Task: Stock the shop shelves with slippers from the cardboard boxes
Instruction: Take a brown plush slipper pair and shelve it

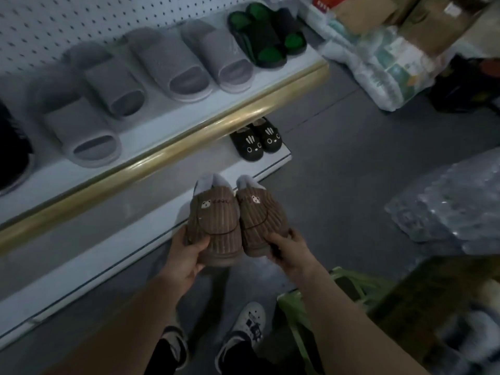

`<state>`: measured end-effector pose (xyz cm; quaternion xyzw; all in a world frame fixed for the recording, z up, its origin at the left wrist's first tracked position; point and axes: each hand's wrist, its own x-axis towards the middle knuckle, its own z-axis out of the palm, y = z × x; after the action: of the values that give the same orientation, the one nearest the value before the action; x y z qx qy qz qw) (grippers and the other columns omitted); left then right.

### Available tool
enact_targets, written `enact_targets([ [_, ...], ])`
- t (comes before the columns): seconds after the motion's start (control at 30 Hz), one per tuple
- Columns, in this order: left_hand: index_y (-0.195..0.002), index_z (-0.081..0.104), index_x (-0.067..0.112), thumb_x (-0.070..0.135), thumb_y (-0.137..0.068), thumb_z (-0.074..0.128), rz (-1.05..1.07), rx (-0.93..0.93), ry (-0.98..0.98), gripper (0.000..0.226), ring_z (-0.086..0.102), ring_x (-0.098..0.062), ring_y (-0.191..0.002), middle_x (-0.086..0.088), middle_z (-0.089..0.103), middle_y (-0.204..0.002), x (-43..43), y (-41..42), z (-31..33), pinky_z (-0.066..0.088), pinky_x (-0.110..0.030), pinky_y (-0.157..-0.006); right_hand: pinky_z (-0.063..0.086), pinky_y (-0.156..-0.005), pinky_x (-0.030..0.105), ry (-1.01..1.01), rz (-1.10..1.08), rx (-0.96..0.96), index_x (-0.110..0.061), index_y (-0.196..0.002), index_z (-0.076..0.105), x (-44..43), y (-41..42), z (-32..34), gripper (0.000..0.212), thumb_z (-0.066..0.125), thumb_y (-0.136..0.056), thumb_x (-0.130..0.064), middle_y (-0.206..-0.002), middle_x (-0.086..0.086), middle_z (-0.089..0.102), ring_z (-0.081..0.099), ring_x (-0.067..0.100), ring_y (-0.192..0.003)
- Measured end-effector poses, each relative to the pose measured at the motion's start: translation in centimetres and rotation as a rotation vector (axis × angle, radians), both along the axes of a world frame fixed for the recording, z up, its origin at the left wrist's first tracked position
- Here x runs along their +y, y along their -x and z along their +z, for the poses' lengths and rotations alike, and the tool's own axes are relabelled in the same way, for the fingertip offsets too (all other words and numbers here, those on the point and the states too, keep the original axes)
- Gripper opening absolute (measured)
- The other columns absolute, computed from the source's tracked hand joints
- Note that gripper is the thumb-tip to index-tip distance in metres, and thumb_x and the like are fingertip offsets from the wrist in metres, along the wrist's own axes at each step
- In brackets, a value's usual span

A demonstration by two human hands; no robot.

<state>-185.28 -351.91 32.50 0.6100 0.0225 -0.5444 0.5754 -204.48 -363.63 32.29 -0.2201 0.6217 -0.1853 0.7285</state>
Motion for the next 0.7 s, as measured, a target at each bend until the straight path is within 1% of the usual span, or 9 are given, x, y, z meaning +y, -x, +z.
enact_targets([
  [0.07,-0.118,0.058,0.017,0.0,-0.088,0.062,0.046,0.007,-0.006,0.036,0.068,-0.022,-0.097,-0.002,0.07,-0.11,-1.5,-1.5,-3.3,0.057,-0.039,-0.075,0.058,-0.064,0.034,0.036,0.025,0.017,-0.005,-0.135,0.046,-2.0,-2.2,-3.4,0.063,0.076,-0.08,-0.001,-0.115,0.016,0.066,0.069,0.027,-0.09],
  [0.17,-0.138,0.045,0.015,0.001,-0.087,0.063,0.083,0.007,-0.003,0.056,0.064,-0.026,-0.107,-0.007,0.062,-0.128,-3.7,-4.7,-8.9,0.054,-0.044,-0.085,0.057,-0.059,0.03,0.083,0.057,0.015,0.005,-0.129,0.052,-5.0,-5.9,-9.1,0.052,0.074,-0.083,-0.004,-0.099,0.015,0.068,0.069,0.026,-0.081],
  [0.23,-0.145,0.037,0.019,0.001,-0.088,0.063,0.116,-0.012,-0.004,0.065,0.063,-0.026,-0.11,-0.005,0.058,-0.133,-5.0,-6.7,-12.8,0.051,-0.048,-0.093,0.06,-0.07,0.035,0.087,0.059,-0.009,0.004,-0.128,0.054,-7.0,-8.1,-12.8,0.053,0.076,-0.082,-0.009,-0.109,0.02,0.069,0.07,0.033,-0.094],
  [0.3,-0.147,0.033,0.021,0.001,-0.088,0.063,0.152,-0.016,0.022,0.07,0.06,-0.03,-0.115,-0.005,0.054,-0.138,-6.6,-8.6,-16.4,0.048,-0.056,-0.098,0.058,-0.067,0.031,0.091,0.066,-0.043,-0.003,-0.13,0.053,-8.7,-10.1,-15.7,0.053,0.076,-0.083,-0.015,-0.116,0.017,0.066,0.068,0.029,-0.098],
  [0.37,-0.148,0.031,0.023,0.001,-0.087,0.065,0.195,-0.019,0.048,0.073,0.059,-0.032,-0.115,-0.004,0.051,-0.141,-8.4,-10.2,-20.1,0.048,-0.061,-0.094,0.054,-0.065,0.03,0.107,0.078,-0.076,-0.009,-0.129,0.053,-10.5,-12.1,-18.6,0.049,0.073,-0.086,-0.02,-0.113,0.012,0.065,0.066,0.024,-0.093],
  [0.43,-0.149,0.029,0.023,0.0,-0.088,0.063,0.265,-0.026,0.07,0.073,0.059,-0.033,-0.112,-0.005,0.049,-0.14,-10.1,-11.5,-23.8,0.051,-0.057,-0.088,0.053,-0.067,0.032,0.131,0.097,-0.106,-0.011,-0.129,0.054,-12.1,-13.8,-21.8,0.044,0.069,-0.089,-0.022,-0.111,0.01,0.065,0.065,0.022,-0.09],
  [0.5,-0.149,0.029,0.021,0.0,-0.089,0.063,0.312,-0.046,0.111,0.072,0.057,-0.034,-0.116,-0.008,0.049,-0.142,-11.6,-12.9,-27.3,0.05,-0.054,-0.091,0.052,-0.068,0.033,0.151,0.108,-0.145,-0.012,-0.131,0.052,-13.5,-15.3,-24.9,0.044,0.066,-0.091,-0.023,-0.118,0.012,0.064,0.063,0.022,-0.093],
  [0.6,-0.146,0.032,0.019,0.0,-0.091,0.061,0.341,-0.082,0.176,0.065,0.057,-0.033,-0.118,-0.009,0.051,-0.141,-13.6,-14.6,-31.8,0.046,-0.056,-0.098,0.052,-0.073,0.036,0.162,0.123,-0.207,-0.015,-0.133,0.051,-15.0,-17.1,-29.2,0.04,0.061,-0.095,-0.024,-0.12,0.009,0.063,0.062,0.023,-0.095],
  [0.7,-0.149,0.028,0.018,-0.001,-0.09,0.062,0.389,-0.107,0.204,0.071,0.055,-0.033,-0.121,-0.009,0.05,-0.142,-15.0,-16.0,-35.4,0.045,-0.059,-0.099,0.053,-0.075,0.038,0.168,0.129,-0.234,-0.022,-0.132,0.051,-16.2,-18.7,-32.5,0.036,0.058,-0.097,-0.027,-0.122,0.008,0.062,0.063,0.028,-0.102],
])
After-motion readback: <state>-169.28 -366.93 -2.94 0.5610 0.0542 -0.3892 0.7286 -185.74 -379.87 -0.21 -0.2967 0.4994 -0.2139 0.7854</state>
